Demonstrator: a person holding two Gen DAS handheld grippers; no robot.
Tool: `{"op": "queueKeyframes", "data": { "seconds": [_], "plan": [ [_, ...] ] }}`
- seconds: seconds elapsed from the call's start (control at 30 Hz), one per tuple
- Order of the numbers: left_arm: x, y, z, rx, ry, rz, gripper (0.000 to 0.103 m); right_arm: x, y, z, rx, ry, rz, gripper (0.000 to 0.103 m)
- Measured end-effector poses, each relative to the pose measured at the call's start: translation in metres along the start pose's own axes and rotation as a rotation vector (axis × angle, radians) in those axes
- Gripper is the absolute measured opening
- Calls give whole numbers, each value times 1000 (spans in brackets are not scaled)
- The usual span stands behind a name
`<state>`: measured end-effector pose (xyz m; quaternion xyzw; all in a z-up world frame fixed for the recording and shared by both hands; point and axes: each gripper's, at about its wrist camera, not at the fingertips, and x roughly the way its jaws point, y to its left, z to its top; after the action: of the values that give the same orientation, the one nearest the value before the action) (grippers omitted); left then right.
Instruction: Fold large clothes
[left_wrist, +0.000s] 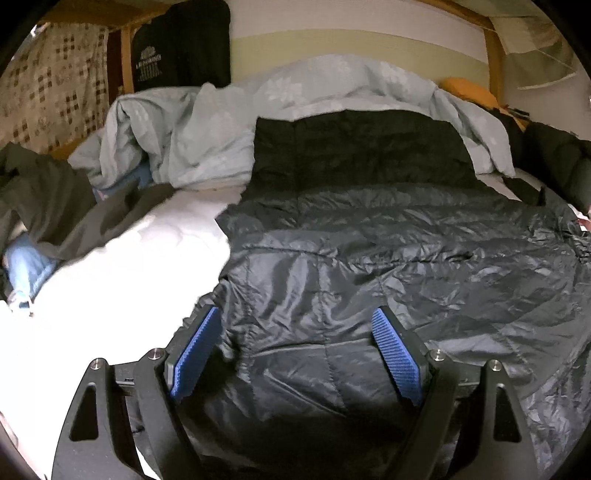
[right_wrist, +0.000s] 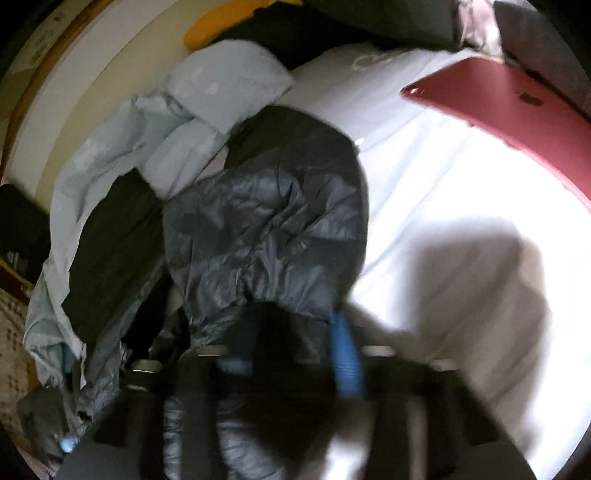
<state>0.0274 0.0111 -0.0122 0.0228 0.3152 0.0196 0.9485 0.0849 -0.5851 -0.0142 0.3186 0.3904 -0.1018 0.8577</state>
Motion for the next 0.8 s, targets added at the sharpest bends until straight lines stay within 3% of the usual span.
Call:
{"op": "queueKeyframes", "data": {
  "seconds": [0.1, 0.2, 0.27, 0.37, 0.5, 0.6, 0.63, 0.73, 0.8],
  "plan": [
    [-2, 0, 0, -5, -1, 0, 83, -37, 3, -8, -7, -131, -68, 3],
    [-11, 0, 5, -8, -32, 0, 83, -85, 6, -29, 25, -222, 13, 3],
    [-18, -1, 7, -2, -59, -1, 83, -115, 15, -56, -26, -273, 36, 3],
    [-23, -3, 7, 8, -71, -10, 83, -127, 28, -95, -122, -224, 109, 3],
    [-26, -9, 5, 32, -71, -30, 83, -104, 50, -133, -282, -26, 147, 3],
    [-33, -11, 6, 55, -100, -18, 83, -98, 53, -133, -291, -16, 118, 7],
    [-36, -11, 7, 59, -113, -16, 83, -100, 46, -127, -249, -44, 99, 17],
    [-42, -10, 9, 53, -131, -25, 83, -114, 3, -103, 12, -182, 2, 81],
    [-42, -9, 10, 50, -132, -24, 83, -126, -19, -86, 119, -249, 5, 81]
  ]
}}
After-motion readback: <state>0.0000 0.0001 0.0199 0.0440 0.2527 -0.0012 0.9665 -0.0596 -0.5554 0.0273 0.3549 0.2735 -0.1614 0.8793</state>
